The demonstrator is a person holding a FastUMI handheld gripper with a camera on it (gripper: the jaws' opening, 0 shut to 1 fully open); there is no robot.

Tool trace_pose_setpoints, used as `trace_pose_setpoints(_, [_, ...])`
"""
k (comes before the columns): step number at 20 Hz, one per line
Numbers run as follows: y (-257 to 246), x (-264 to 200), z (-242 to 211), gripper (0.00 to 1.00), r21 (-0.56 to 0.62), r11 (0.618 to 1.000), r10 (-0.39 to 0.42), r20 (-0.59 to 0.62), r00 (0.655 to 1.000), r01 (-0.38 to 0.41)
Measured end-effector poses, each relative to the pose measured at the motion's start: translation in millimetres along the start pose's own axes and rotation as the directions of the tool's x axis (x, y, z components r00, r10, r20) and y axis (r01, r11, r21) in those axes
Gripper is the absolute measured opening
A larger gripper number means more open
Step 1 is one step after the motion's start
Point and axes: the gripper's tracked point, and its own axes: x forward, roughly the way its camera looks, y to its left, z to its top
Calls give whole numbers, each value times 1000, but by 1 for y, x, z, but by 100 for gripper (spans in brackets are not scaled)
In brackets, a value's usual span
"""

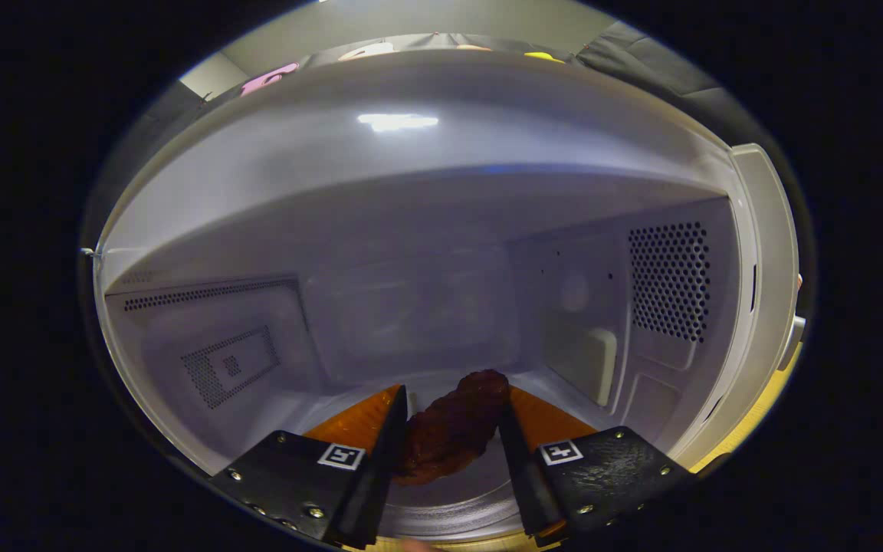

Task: Open the microwave, put the food inside, and close the microwave door.

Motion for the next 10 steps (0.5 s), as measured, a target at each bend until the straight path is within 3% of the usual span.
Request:
trace_pose_setpoints(3, [-10,2,-15,78,74,997,-24,-79,997,30])
trace_pose_setpoints(6, [-24,2,-13,99,39,995,-90,-75,993,93])
trace_pose_setpoints(8, [-26,0,-9,99,13,994,-106,-61,993,107])
trace_pose_setpoints(10, [-14,-7,-11,99,38,998,-46,-80,996,49])
